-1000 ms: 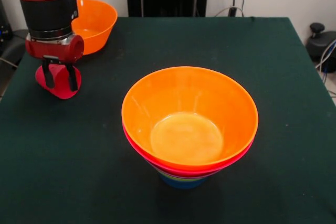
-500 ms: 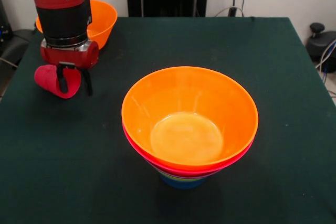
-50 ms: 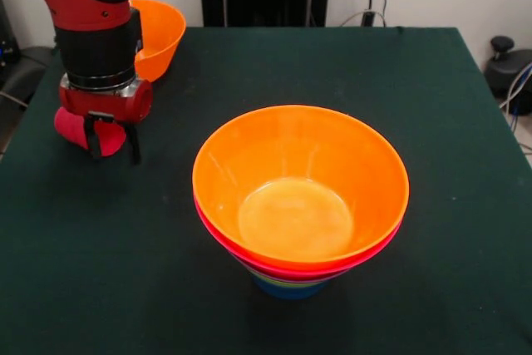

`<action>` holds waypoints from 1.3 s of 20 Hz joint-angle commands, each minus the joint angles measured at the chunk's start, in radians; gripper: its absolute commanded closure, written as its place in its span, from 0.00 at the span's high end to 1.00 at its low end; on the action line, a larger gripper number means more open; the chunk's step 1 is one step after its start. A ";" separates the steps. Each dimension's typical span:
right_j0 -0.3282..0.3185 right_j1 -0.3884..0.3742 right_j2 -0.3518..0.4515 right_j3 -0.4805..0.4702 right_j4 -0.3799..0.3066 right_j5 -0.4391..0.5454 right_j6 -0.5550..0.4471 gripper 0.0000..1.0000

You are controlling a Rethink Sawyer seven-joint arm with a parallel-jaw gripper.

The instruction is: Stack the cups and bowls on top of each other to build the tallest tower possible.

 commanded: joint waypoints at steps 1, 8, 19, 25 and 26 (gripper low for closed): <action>0.054 0.028 -0.058 -0.112 -0.097 0.139 -0.186 1.00; 0.062 -0.024 -0.076 -0.111 -0.075 0.197 -0.208 1.00; 0.045 -0.150 -0.048 0.017 -0.041 0.293 -0.257 1.00; 0.042 -0.159 -0.038 0.054 -0.044 0.292 -0.240 1.00; 0.048 -0.150 -0.042 0.044 -0.051 0.290 -0.231 1.00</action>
